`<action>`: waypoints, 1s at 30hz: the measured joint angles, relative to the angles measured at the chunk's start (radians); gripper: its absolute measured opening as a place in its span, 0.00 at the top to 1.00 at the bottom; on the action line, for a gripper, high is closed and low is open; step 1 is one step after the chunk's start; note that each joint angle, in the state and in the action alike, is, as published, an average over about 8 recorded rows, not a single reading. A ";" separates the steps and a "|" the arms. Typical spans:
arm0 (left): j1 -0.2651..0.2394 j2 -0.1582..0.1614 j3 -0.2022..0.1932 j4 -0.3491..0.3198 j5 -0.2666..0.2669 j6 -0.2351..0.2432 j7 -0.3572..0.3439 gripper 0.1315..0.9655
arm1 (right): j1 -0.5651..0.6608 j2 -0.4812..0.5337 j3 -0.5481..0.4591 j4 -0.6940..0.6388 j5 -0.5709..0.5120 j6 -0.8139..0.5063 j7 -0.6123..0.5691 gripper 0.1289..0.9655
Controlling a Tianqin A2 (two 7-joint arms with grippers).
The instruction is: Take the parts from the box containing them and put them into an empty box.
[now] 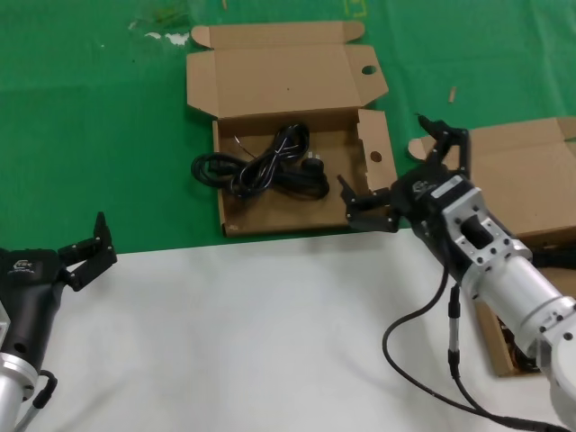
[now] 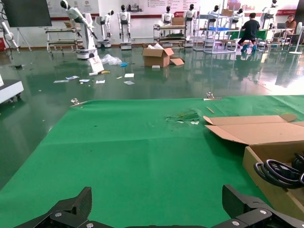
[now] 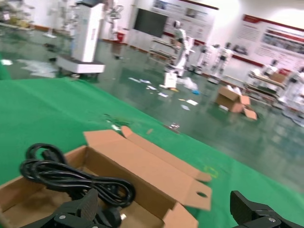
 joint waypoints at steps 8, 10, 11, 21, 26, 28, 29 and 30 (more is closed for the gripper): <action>0.000 0.000 0.000 0.000 0.000 0.000 0.000 0.00 | -0.070 -0.006 0.045 0.026 0.088 0.067 0.017 0.00; 0.000 0.000 0.000 0.000 0.000 0.000 0.000 0.00 | -0.087 -0.008 0.056 0.032 0.111 0.084 0.021 0.00; 0.000 0.000 0.000 0.000 0.000 0.000 0.000 0.00 | -0.096 -0.009 0.062 0.035 0.121 0.092 0.023 0.00; 0.000 0.000 0.000 0.000 0.000 0.000 0.000 0.00 | -0.182 -0.016 0.118 0.067 0.231 0.175 0.044 0.00; 0.000 0.000 0.000 0.000 0.000 0.000 0.000 0.00 | -0.207 -0.018 0.133 0.076 0.262 0.199 0.050 0.00; 0.000 0.000 0.000 0.000 0.000 0.000 0.000 0.00 | -0.209 -0.019 0.135 0.077 0.265 0.201 0.050 0.00; 0.000 0.000 0.000 0.000 0.000 0.000 0.000 0.00 | -0.210 -0.019 0.135 0.077 0.266 0.202 0.050 0.00; 0.000 0.000 0.000 0.000 0.000 0.000 0.000 0.00 | -0.210 -0.019 0.136 0.077 0.266 0.202 0.050 0.00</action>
